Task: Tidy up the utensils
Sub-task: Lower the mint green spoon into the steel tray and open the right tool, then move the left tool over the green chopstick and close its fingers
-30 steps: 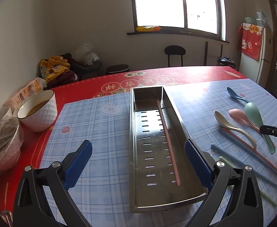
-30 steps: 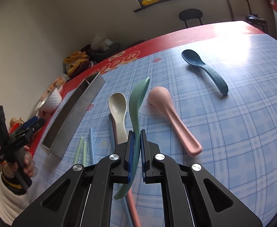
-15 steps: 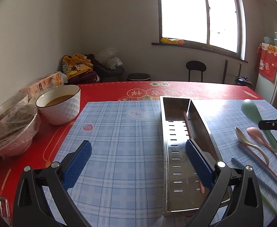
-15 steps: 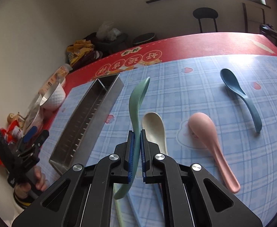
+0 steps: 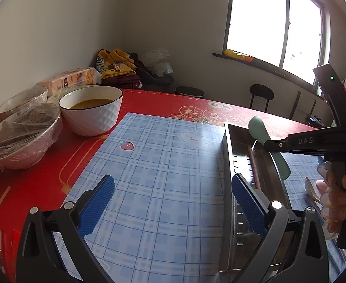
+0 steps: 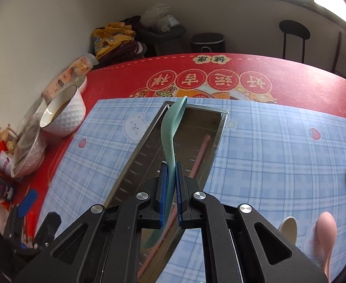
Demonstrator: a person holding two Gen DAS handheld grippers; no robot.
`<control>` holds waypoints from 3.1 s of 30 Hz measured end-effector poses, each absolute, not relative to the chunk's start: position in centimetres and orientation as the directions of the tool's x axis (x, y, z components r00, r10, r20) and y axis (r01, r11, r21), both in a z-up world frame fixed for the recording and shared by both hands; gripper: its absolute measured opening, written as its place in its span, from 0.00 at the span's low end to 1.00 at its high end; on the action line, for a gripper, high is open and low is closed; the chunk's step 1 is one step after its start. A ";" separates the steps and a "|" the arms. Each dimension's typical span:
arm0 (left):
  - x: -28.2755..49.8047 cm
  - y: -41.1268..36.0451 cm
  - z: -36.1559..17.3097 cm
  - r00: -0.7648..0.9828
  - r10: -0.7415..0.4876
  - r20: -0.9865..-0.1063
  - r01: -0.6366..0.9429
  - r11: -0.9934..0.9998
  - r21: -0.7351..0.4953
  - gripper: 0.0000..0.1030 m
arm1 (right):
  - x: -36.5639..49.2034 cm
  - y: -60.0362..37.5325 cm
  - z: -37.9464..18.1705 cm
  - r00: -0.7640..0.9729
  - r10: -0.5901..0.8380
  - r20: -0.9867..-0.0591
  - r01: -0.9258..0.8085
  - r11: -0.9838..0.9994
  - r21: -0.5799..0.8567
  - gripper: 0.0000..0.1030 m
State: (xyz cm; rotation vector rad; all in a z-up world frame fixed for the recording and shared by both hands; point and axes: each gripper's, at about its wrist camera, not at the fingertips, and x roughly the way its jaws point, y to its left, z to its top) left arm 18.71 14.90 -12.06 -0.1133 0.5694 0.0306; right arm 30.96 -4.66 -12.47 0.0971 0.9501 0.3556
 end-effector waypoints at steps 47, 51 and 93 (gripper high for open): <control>18.0 13.4 -11.8 0.854 -0.030 -0.519 -0.011 0.997 -0.075 0.94 | 19.3 -18.6 -11.5 0.713 0.368 -0.597 -0.343 0.925 0.161 0.54; 17.6 12.9 -11.6 0.857 -0.018 -0.514 -0.014 0.998 -0.059 0.94 | 16.5 -21.9 -13.0 0.714 0.330 -0.618 -0.293 0.942 0.163 0.70; 9.3 -5.0 -16.0 0.568 -0.226 -0.791 0.304 0.951 -0.053 0.27 | 11.4 -29.0 -16.0 0.738 0.442 -0.511 -0.267 0.886 0.380 0.84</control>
